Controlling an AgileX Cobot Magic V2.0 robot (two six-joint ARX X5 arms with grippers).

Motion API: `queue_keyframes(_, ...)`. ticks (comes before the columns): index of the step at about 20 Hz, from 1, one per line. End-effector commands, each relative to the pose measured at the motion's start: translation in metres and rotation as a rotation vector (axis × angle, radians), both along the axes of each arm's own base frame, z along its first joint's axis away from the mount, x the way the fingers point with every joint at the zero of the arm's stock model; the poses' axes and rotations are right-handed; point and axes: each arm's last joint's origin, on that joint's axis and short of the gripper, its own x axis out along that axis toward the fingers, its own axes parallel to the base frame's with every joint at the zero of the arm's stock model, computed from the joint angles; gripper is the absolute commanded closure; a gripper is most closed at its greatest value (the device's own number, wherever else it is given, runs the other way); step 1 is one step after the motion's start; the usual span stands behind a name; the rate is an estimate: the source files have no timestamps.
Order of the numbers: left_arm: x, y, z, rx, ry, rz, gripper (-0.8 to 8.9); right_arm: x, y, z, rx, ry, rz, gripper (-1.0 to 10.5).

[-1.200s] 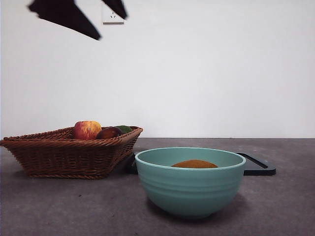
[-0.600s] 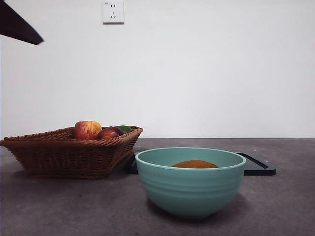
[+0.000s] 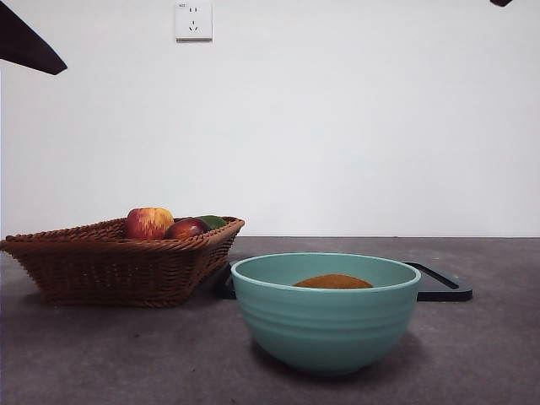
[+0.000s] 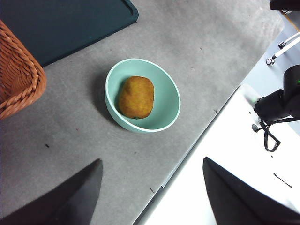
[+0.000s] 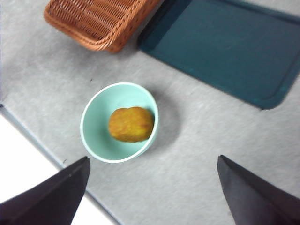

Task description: Pick up the wifruite, put it on the bowl, pick up the plate, put it on desk

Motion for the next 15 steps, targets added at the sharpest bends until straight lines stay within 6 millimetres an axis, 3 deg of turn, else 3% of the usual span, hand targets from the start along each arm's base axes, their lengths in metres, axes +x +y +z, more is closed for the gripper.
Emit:
queue_keyframes(1,0.001,-0.002,0.002,-0.005,-0.022,-0.022,4.7,0.004,0.006,-0.007,0.008,0.057,0.001,5.1)
queue_keyframes(8,0.001,-0.002,0.002,-0.005,-0.023,-0.022,4.7,0.017,0.031,-0.046,0.052,0.141,0.022,5.2)
queue_keyframes(15,0.001,-0.002,0.002,-0.006,-0.023,-0.022,4.7,0.031,0.058,-0.079,0.007,0.126,-0.01,6.0)
